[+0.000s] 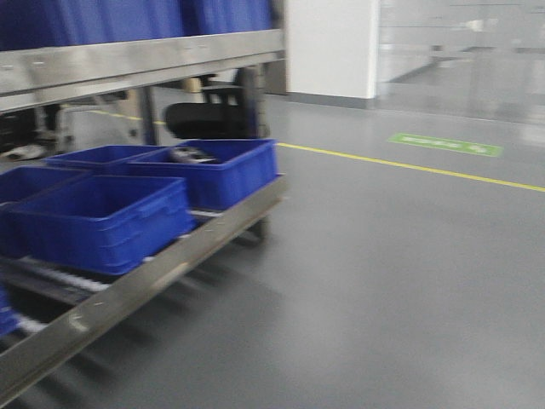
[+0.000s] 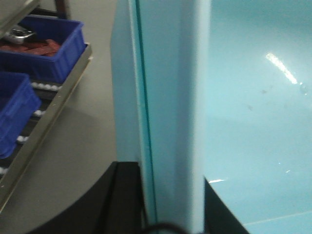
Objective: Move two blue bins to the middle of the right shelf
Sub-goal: 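Turn the base toward the shelf with the red bag bin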
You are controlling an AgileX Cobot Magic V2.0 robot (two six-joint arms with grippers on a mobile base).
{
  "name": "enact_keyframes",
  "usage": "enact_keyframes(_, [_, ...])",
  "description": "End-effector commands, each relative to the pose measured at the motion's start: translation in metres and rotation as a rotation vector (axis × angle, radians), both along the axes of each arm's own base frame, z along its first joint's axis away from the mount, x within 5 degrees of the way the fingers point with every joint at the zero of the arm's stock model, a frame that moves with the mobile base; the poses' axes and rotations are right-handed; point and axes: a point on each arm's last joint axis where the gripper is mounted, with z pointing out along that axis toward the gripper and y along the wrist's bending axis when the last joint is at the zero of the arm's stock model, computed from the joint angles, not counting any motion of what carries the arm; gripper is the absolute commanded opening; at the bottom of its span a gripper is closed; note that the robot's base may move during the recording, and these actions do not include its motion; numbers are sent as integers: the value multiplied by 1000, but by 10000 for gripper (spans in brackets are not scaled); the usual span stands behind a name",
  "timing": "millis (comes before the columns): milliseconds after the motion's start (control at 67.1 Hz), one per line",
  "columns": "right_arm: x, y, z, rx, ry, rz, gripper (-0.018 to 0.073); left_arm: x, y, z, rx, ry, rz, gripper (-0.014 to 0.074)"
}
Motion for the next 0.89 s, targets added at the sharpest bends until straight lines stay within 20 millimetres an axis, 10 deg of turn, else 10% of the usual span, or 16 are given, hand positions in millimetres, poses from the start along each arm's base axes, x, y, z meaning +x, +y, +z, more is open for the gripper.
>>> enact_keyframes(0, [-1, -2, 10, 10, -73, -7, -154, -10, -1, 29, -136, -162, -21, -111])
enact_keyframes(879, [-1, -2, 10, 10, -73, -7, -154, -10, -1, 29, -136, -162, -21, -111])
